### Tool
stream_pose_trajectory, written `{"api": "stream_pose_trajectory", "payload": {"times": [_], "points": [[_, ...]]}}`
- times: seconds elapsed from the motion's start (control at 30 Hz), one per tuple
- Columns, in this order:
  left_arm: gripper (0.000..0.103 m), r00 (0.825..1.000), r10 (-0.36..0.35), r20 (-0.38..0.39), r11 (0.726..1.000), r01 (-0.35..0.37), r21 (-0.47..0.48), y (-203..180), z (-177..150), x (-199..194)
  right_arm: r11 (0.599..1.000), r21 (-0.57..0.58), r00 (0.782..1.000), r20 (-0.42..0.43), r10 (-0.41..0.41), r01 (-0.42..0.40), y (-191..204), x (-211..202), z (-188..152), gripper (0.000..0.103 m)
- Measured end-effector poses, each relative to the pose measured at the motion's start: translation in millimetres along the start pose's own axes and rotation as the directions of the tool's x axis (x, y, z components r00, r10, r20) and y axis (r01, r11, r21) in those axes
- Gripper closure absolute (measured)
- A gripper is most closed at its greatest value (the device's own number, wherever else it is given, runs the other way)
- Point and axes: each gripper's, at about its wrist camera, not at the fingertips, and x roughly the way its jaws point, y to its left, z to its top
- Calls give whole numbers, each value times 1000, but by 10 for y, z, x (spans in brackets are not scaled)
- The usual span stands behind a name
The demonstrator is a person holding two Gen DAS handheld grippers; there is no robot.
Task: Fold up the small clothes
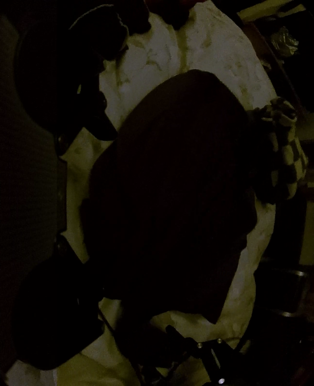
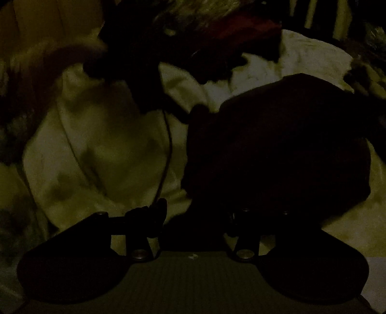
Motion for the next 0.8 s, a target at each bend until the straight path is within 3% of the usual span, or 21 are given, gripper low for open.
{"api": "stream_pose_trajectory", "payload": {"times": [0.1,0.13,0.2,0.27,0.3,0.4,0.5,0.57,0.67,0.8], "points": [[3,1000,11,-25,1000,-12,-9,-2,7,214,999,20,998,-53,-31,32,-46,147,12,29],[5,1000,-8,-30,1000,7,-19,2,26,282,998,58,998,-54,-14,18,-96,186,-2,49],[26,997,-56,-47,998,55,-39,-6,36,386,992,123,997,-73,20,-11,-216,228,-62,95],[82,993,-109,-51,992,105,-64,5,43,462,990,144,998,-61,17,-9,-295,165,-101,96],[90,993,-108,-48,991,104,-79,25,42,477,983,179,999,-22,33,-28,-354,64,-128,96],[92,995,-99,-14,990,98,-104,149,32,388,950,310,994,112,13,-48,-666,-312,-150,96],[93,998,-52,48,985,59,-161,398,-7,120,886,454,966,257,-28,-95,-1035,-822,-301,96],[93,997,19,76,980,-3,-199,610,-42,-100,826,556,934,338,-116,-99,-1337,-1193,-468,96],[94,982,182,57,960,-165,-227,932,-132,-388,743,669,875,372,-310,-21,-1729,-1663,-702,96],[94,929,370,-21,897,-364,-250,1338,-283,-650,616,780,786,310,-534,112,-2159,-2027,-973,96]]}}
